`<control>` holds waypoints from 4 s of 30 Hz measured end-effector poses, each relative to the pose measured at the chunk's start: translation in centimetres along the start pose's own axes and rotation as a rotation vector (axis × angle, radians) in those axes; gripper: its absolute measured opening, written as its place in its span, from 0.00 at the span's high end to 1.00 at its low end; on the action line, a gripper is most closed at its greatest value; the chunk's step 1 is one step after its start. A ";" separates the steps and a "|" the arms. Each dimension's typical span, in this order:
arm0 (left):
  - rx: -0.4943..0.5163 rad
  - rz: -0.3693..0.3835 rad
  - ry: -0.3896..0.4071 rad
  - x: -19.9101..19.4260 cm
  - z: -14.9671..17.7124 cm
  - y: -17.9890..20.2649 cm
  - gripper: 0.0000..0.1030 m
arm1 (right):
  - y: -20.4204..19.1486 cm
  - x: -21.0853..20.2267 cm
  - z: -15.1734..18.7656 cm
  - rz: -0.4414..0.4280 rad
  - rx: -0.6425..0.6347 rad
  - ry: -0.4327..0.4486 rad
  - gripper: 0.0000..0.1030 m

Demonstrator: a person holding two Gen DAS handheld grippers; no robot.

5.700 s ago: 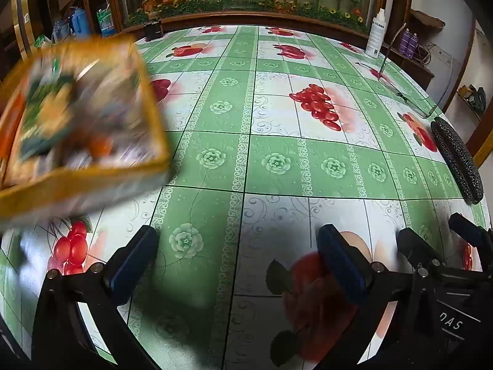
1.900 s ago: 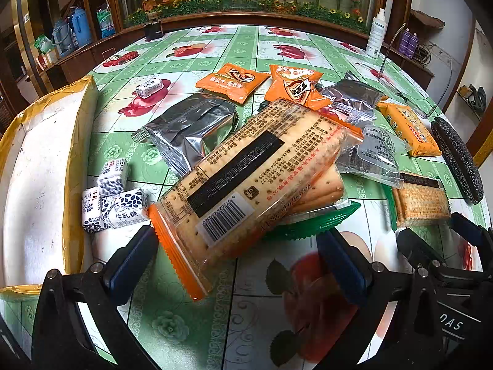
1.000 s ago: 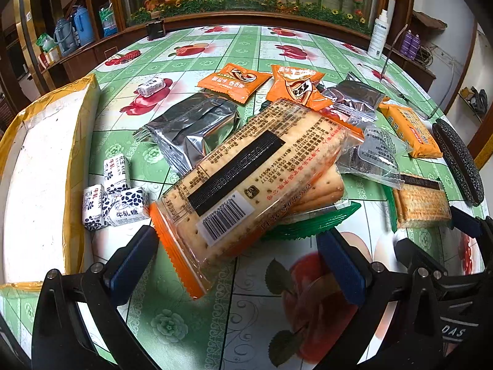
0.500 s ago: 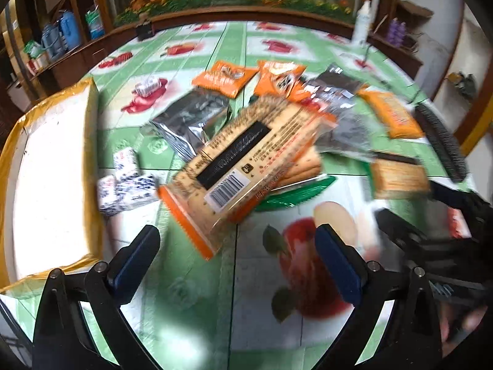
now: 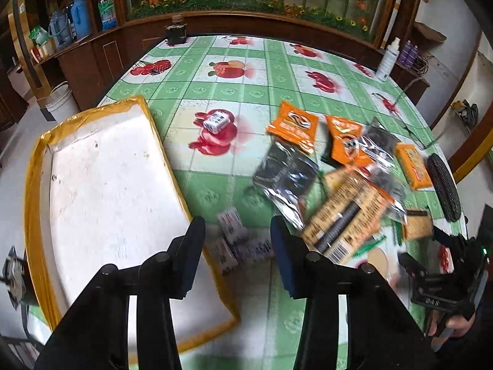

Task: Organize snacks
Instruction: 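Move the left gripper toward the small white-and-blue nougat candies, then grasp a white-and-blue nougat candy with the left gripper while the right gripper grasps another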

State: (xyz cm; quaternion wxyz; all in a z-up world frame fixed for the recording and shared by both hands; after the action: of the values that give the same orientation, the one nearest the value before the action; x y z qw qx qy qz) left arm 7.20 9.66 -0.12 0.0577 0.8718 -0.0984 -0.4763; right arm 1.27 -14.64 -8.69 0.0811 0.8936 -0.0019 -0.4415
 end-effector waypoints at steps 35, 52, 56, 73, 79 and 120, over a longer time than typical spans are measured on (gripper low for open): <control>-0.034 0.074 -0.221 0.5 4.8 2.7 0.83 | -0.2 -0.1 0.2 -0.004 -0.006 0.001 0.00; 0.115 0.093 -0.231 1.3 7.6 4.5 0.83 | -0.2 -0.1 0.2 -0.002 -0.006 0.001 0.00; 0.132 0.147 -0.228 0.1 9.2 6.2 0.83 | -0.2 -0.1 0.2 -0.002 -0.006 0.002 0.00; 0.127 0.058 -0.121 -0.2 11.2 6.4 0.74 | -0.3 -0.1 0.2 -0.001 -0.007 0.002 0.00; 0.144 0.027 -0.085 -0.9 12.0 5.9 0.80 | -0.8 -0.4 0.4 -0.025 -0.017 0.009 0.00; 0.152 -0.002 -0.008 -1.4 11.9 4.0 0.78 | -16.1 -7.8 1.3 -0.490 -0.555 0.119 0.67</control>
State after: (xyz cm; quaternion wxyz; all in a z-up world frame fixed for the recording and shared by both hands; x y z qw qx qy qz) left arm -4.02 6.01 -4.57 -0.0094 0.8719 -0.1338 -0.4709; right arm -5.64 1.62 -5.71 0.2123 0.8358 0.3363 -0.3786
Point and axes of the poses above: each gripper's, at about its wrist camera, not at the fingertips, and x roughly the way its jaws point, y to its right, z to its underside, the point moved 8 cm from there along x, roughly the way its jaws point, and after that the axes turned 9 degrees about z, right-handed, at the moved point
